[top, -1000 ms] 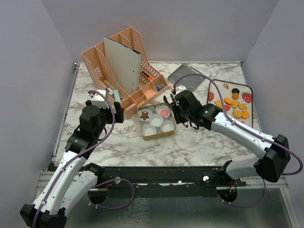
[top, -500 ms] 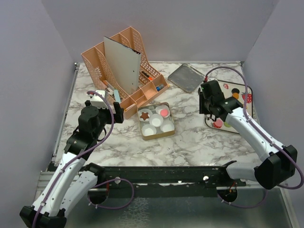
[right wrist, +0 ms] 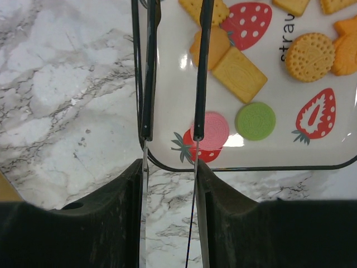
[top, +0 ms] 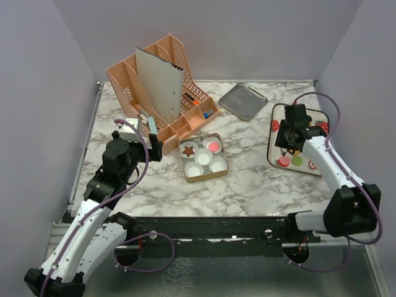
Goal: Pack the cookies
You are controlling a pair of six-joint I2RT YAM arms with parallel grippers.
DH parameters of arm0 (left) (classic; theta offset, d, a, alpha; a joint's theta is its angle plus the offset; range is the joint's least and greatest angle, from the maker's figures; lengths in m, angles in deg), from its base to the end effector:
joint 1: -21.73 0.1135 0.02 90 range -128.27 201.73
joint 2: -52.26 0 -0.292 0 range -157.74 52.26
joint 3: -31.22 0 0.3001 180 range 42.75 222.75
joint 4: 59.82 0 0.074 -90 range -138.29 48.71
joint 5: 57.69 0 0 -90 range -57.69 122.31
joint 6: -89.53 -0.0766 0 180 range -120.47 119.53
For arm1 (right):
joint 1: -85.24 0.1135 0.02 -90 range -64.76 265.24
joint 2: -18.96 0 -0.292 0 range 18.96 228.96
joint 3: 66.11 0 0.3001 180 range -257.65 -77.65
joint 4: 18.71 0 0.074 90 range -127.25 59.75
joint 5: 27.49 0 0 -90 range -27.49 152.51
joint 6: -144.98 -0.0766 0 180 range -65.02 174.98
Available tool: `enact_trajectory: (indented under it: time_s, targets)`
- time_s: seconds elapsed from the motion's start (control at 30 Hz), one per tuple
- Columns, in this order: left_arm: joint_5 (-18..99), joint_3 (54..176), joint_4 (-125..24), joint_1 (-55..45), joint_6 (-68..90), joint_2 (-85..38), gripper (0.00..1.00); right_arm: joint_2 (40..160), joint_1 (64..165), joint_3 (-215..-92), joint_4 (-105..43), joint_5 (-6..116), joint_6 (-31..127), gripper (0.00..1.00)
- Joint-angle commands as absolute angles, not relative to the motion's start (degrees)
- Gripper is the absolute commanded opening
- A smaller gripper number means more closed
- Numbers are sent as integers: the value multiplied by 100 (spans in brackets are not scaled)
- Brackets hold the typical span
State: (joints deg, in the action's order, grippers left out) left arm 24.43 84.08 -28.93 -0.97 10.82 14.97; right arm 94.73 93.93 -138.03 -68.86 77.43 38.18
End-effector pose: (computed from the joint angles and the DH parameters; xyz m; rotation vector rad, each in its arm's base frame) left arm 0.2082 -0.0757 0.3314 0.0868 1.8433 -0.2895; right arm 0.3338 0.0311 0.2566 0.2796 2.4575 -0.1385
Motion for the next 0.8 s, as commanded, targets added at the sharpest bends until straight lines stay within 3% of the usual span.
enact_trajectory:
  time_s: [0.0, 0.33, 0.77]
  targets:
    - [2572, 8311, -3010, -188, 1043, 1580, 99, 9653, 9105, -13577, -6519, 7379, 3668, 40]
    - [2572, 8314, -3011, -301, 1026, 1587, 99, 9865, 8781, -13375, -6371, 7484, 3555, 41]
    - [2572, 8310, -3020, -341, 1026, 1576, 99, 10148, 8779, -13266, -6358, 6672, 3698, 43]
